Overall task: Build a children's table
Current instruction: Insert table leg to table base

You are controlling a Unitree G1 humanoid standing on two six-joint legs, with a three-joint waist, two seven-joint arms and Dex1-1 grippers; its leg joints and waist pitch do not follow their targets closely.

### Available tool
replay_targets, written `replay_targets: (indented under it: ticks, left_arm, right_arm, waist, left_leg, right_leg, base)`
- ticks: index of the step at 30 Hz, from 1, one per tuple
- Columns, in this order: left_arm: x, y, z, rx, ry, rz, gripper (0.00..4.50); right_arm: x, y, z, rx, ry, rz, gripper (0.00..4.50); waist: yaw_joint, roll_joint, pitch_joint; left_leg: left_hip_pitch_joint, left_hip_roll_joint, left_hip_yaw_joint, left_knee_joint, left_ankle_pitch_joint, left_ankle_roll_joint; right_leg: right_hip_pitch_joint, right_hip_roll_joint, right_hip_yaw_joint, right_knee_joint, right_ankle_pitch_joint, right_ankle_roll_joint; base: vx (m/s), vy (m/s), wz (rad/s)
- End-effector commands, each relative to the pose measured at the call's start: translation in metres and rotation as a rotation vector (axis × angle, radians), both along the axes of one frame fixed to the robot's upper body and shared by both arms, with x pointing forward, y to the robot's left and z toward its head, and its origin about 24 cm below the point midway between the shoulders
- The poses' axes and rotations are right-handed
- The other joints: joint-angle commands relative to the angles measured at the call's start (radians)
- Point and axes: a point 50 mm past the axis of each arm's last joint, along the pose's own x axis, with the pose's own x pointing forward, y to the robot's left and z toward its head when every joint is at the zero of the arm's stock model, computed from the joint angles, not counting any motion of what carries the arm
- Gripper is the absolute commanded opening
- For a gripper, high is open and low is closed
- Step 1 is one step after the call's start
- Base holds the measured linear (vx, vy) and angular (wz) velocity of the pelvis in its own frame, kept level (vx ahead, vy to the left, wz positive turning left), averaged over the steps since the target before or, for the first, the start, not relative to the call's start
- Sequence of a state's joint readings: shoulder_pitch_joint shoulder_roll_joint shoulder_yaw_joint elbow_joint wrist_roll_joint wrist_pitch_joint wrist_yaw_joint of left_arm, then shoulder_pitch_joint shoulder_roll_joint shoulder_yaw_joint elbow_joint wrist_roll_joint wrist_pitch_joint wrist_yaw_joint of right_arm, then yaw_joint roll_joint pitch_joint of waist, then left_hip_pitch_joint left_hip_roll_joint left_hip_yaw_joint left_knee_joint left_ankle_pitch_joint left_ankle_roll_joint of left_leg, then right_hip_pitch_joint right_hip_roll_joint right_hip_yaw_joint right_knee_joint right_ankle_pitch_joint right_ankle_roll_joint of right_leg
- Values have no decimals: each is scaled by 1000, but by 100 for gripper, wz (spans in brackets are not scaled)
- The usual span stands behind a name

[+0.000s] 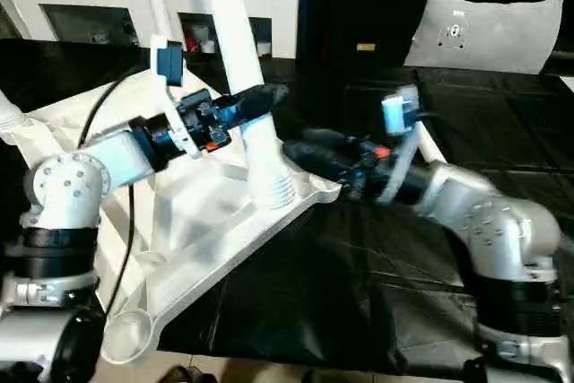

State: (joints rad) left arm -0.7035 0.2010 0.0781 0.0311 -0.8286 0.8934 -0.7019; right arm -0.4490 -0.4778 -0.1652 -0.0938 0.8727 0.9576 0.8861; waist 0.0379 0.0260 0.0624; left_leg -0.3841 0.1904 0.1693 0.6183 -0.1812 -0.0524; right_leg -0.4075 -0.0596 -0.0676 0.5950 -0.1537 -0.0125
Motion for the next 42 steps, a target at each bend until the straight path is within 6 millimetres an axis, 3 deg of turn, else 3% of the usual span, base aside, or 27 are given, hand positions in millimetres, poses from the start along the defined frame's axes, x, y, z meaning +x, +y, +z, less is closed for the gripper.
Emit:
replay_targets:
  ticks: [1,8,11,20,21,23,42]
  left_arm:
    - [-8,-6,6,37,-88,-60,193]
    - [-15,-21,0,181,-250,-129,193]
    - [-18,-23,-1,189,-267,-157,193]
    - [-23,-26,0,192,-297,-219,193]
    - [-23,-27,1,190,-299,-218,193]
    - [-24,-29,1,181,-300,-222,193]
    - [-25,-36,1,167,-302,-248,193]
  right_arm:
    - [-1,4,3,1,-4,39,440]
    - [-5,17,-5,-59,-15,163,440]
    - [-5,19,-5,-61,-23,194,440]
    - [-1,26,-6,-92,-65,258,440]
    - [0,26,-6,-95,-68,258,410]
    - [1,28,-8,-102,-72,265,410]
    - [1,34,-14,-134,-80,316,250]
  waist:
    - [4,-13,-79]
    - [1,-20,-74]
    - [0,-18,-74]
    - [-1,-19,-76]
    - [0,-19,-76]
    - [-1,-20,-77]
    - [-1,-18,-78]
  left_leg:
    - [14,21,-4,-63,-145,33]
    - [13,23,-5,-65,-171,25]
    - [14,23,-5,-65,-171,20]
    - [13,25,-5,-64,-160,28]
    - [13,25,-4,-63,-158,27]
    - [13,26,-4,-63,-157,29]
    - [12,26,-4,-62,-155,36]
  right_leg:
    - [54,-61,34,-83,-396,-122]
    - [53,-64,35,-91,-456,-99]
    - [51,-64,35,-90,-466,-93]
    - [52,-64,36,-82,-419,-127]
    - [52,-64,36,-83,-414,-128]
    - [53,-63,36,-79,-397,-139]
    - [55,-63,37,-79,-387,-143]
  base:
    - [0,0,0]
    - [0,0,0]
    - [0,0,0]
    - [0,0,0]
    - [0,0,0]
    - [0,0,0]
    - [0,0,0]
